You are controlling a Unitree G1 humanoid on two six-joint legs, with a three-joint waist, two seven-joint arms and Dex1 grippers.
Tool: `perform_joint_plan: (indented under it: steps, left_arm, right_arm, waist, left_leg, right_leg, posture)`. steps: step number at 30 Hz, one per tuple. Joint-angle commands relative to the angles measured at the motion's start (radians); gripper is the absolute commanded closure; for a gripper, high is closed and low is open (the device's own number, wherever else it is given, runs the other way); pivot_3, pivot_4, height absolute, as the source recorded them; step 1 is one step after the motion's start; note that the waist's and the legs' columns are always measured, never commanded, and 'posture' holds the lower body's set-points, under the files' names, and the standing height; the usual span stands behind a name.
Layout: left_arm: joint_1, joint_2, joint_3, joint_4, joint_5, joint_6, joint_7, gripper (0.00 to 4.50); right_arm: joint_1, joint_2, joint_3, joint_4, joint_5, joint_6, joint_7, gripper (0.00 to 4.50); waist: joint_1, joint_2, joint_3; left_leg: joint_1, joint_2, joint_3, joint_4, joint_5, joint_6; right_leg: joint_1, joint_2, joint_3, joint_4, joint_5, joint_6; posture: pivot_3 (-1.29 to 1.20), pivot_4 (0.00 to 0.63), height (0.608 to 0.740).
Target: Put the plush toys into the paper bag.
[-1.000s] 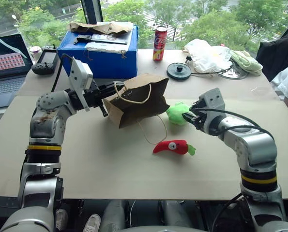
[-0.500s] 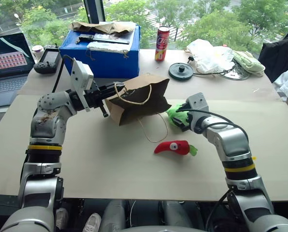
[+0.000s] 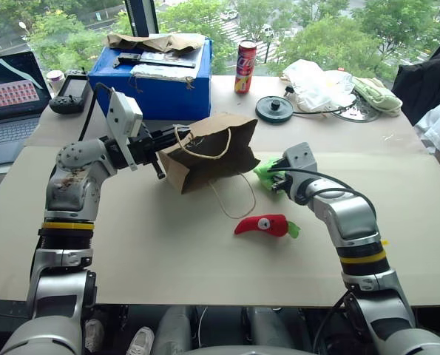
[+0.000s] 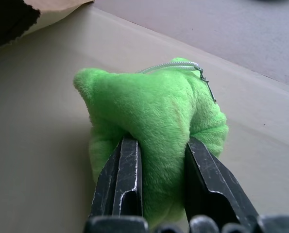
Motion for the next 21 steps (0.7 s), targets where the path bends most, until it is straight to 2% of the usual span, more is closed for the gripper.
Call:
perform_joint_plan:
  steps: [1, 5, 14, 17, 21]
  left_arm:
    - [-0.019, 0.009, 0.014, -0.026, 0.002, -0.02, 0.002, 4.5]
    - [-0.022, 0.008, 0.012, -0.022, 0.003, -0.022, 0.0, 4.5]
    - [-0.022, 0.01, 0.015, -0.021, 0.004, -0.024, 0.0, 4.5]
    - [-0.022, 0.01, 0.016, -0.02, 0.005, -0.024, 0.0, 4.5]
    - [-0.024, 0.009, 0.016, -0.015, 0.006, -0.025, -0.004, 4.5]
  right_arm:
    - [0.017, -0.003, -0.03, -0.038, 0.006, -0.007, 0.005, 3.59]
    - [0.022, -0.004, -0.037, -0.071, 0.011, -0.013, 0.015, 4.48]
    - [0.004, -0.051, -0.141, -0.284, 0.084, 0.044, 0.07, 4.48]
    - [0.011, -0.129, -0.164, -0.412, 0.157, 0.089, 0.161, 4.48]
    - [0.03, -0.225, -0.126, -0.523, 0.229, 0.14, 0.252, 4.48]
  waist:
    - [0.0, 0.0, 0.0]
    - [0.001, 0.0, 0.0]
    - [0.001, 0.0, 0.0]
    - [0.001, 0.0, 0.0]
    - [0.002, 0.0, 0.0]
  left_leg:
    - [0.0, 0.0, 0.0, 0.0, 0.0, 0.0]
    - [0.0, 0.0, 0.0, 0.0, 0.0, 0.0]
    - [0.0, 0.0, 0.0, 0.0, 0.0, 0.0]
    - [-0.001, 0.0, 0.0, 0.0, 0.0, 0.0]
    - [0.0, 0.0, 0.0, -0.001, 0.0, 0.0]
  right_leg:
    - [0.0, 0.0, 0.0, 0.0, 0.0, 0.0]
    - [0.0, 0.0, 0.0, 0.0, 0.0, 0.0]
    - [0.0, 0.0, 0.0, 0.0, 0.0, 0.0]
    - [0.0, 0.0, 0.0, 0.0, 0.0, 0.0]
    - [0.0, 0.0, 0.0, -0.002, 0.0, 0.0]
  posture:
    - [0.0, 0.15, 0.739]
    - [0.0, 0.15, 0.739]
    - [0.0, 0.15, 0.739]
    - [0.0, 0.15, 0.739]
    - [0.0, 0.15, 0.739]
